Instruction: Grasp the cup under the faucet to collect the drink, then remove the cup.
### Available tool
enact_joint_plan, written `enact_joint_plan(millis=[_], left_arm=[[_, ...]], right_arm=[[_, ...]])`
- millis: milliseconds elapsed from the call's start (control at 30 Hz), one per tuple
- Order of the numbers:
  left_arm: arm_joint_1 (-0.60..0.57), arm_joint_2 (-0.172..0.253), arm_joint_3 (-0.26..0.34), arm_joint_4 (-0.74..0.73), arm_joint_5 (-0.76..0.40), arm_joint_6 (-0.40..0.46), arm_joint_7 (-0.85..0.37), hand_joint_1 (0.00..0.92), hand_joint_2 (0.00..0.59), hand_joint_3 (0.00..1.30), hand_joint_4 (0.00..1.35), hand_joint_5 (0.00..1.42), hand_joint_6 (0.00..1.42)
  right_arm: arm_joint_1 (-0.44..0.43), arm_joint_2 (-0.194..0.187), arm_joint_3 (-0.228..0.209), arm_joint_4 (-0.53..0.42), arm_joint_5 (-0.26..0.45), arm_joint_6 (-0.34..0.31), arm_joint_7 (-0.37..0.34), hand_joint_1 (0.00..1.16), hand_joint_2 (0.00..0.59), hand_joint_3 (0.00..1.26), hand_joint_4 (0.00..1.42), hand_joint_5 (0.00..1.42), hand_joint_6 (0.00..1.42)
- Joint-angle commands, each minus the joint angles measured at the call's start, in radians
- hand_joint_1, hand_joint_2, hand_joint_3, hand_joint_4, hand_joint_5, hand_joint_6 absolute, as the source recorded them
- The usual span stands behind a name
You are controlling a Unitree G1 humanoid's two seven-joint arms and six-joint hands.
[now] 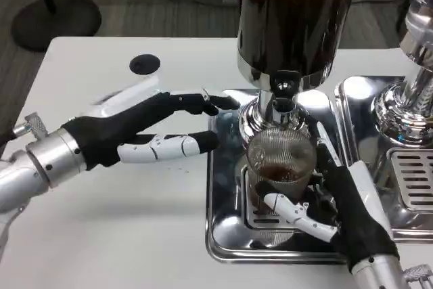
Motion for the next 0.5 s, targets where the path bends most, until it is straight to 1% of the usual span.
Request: enact_joint_plan(millis=[33, 133, 233, 400, 500], left_arm=[[0.01, 0.019, -0.013, 0.012, 0.017, 0.007, -0.019, 0.0, 0.171, 0.25, 0.2, 0.22, 0.24], [0.01, 0.021, -0.014, 0.014, 0.021, 0.008, -0.022, 0.0, 0.172, 0.25, 0.2, 0.22, 0.25], [0.009, 0.023, -0.016, 0.018, 0.026, 0.009, -0.024, 0.0, 0.173, 0.25, 0.2, 0.22, 0.25], [0.009, 0.024, -0.017, 0.023, 0.039, 0.01, -0.027, 0.0, 0.177, 0.25, 0.21, 0.22, 0.25], [0.01, 0.024, -0.017, 0.022, 0.045, 0.011, -0.028, 0.0, 0.179, 0.24, 0.21, 0.22, 0.25]], right_arm=[[0.002, 0.01, 0.006, 0.006, -0.014, -0.03, -0.038, 0.64, 0.16, 0.0, 0.03, 0.23, 0.42], [0.003, 0.013, 0.01, 0.008, -0.021, -0.037, -0.054, 0.64, 0.16, 0.02, 0.06, 0.25, 0.43], [0.004, 0.016, 0.014, 0.011, -0.026, -0.046, -0.069, 0.64, 0.16, 0.1, 0.11, 0.27, 0.44], [0.004, 0.017, 0.022, 0.018, -0.037, -0.054, -0.089, 0.66, 0.157, 0.19, 0.18, 0.31, 0.46], [0.005, 0.018, 0.025, 0.022, -0.043, -0.06, -0.099, 0.67, 0.161, 0.23, 0.22, 0.33, 0.47]])
